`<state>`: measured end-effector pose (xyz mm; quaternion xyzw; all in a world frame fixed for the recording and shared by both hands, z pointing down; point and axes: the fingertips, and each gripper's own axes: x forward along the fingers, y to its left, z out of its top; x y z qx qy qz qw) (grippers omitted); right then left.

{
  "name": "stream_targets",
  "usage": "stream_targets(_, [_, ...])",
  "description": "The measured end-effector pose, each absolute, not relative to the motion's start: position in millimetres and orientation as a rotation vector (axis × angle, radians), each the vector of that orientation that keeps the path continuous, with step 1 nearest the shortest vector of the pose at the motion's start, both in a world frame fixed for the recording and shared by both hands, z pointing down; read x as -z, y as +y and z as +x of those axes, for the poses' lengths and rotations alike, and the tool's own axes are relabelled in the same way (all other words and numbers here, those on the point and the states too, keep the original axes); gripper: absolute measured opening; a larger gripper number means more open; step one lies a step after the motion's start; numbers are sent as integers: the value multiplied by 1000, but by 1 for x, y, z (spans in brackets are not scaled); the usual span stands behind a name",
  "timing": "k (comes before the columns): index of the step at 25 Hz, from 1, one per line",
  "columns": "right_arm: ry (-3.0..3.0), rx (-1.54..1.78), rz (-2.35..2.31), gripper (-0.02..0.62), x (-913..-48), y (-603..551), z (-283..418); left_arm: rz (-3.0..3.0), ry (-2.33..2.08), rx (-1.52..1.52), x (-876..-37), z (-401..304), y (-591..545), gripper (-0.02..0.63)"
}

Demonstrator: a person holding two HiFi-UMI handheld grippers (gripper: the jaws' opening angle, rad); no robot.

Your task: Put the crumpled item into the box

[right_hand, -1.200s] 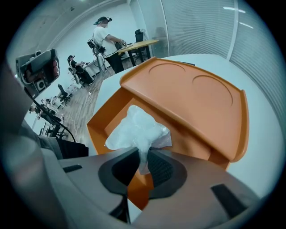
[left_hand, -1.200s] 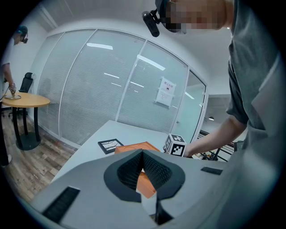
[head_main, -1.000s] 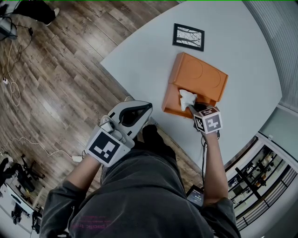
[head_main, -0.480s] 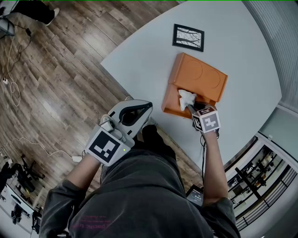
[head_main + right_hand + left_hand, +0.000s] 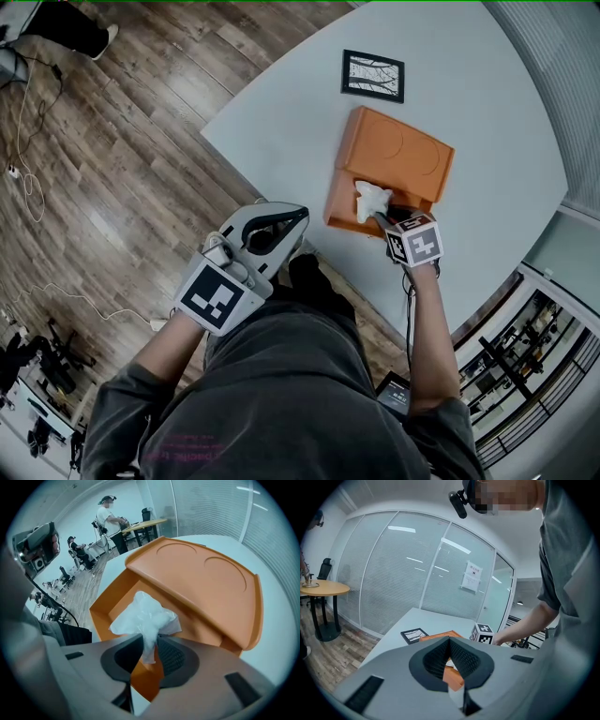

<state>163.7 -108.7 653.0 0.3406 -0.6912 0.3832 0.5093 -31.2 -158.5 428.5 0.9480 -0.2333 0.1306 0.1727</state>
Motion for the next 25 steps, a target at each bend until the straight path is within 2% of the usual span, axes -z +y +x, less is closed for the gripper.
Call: stream_targets(25, [-1809,-934,940,141,-607,-118,165,2772,-627,-392,-398,-8,-149,12])
